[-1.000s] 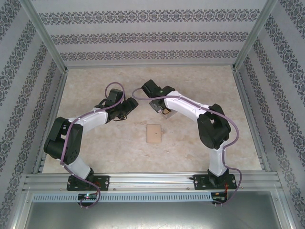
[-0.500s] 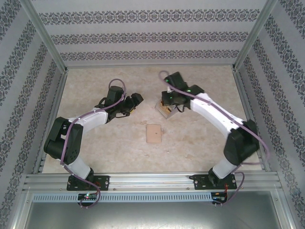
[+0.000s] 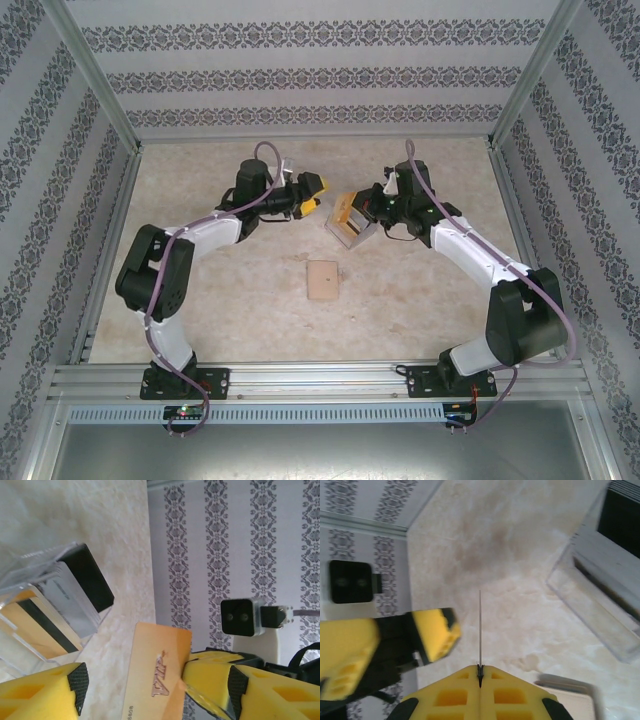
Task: Put the credit cards into the card holder
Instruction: Pick up the credit card from the storage box.
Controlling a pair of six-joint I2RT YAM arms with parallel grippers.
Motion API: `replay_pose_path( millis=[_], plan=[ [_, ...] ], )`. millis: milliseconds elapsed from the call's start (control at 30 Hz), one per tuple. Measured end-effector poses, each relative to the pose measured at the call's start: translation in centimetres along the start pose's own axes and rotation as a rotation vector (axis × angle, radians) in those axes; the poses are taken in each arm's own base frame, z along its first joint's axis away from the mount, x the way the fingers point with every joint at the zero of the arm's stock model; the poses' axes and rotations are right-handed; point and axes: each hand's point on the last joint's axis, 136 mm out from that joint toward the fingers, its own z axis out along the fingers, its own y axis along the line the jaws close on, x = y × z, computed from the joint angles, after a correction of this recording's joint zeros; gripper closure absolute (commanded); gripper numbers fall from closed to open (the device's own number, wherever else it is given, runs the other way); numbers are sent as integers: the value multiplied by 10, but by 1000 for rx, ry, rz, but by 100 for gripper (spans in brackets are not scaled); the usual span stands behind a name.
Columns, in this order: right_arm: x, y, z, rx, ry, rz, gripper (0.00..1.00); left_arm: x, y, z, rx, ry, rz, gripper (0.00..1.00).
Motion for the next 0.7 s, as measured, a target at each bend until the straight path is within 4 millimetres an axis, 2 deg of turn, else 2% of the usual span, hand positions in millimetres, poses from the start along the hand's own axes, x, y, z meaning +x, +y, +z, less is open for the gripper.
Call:
replay_pose_path(
  millis=[100, 167, 433, 533, 700],
  plan=[
    [-4, 9, -1, -55, -3, 19, 99, 8, 4, 8, 15, 36, -35, 35],
    [-6, 11, -2, -78, -3, 34, 99, 11, 3, 11, 27, 57, -51, 45],
    [-16, 5, 4, -146, 2, 167, 95, 11, -14, 15, 81, 92, -87, 96],
    [-16, 0, 8, -157, 19, 207, 82, 9, -18, 15, 90, 84, -106, 100],
    [-18, 5, 8, -190, 26, 225, 73, 4, -25, 15, 116, 61, -158, 100]
  ],
)
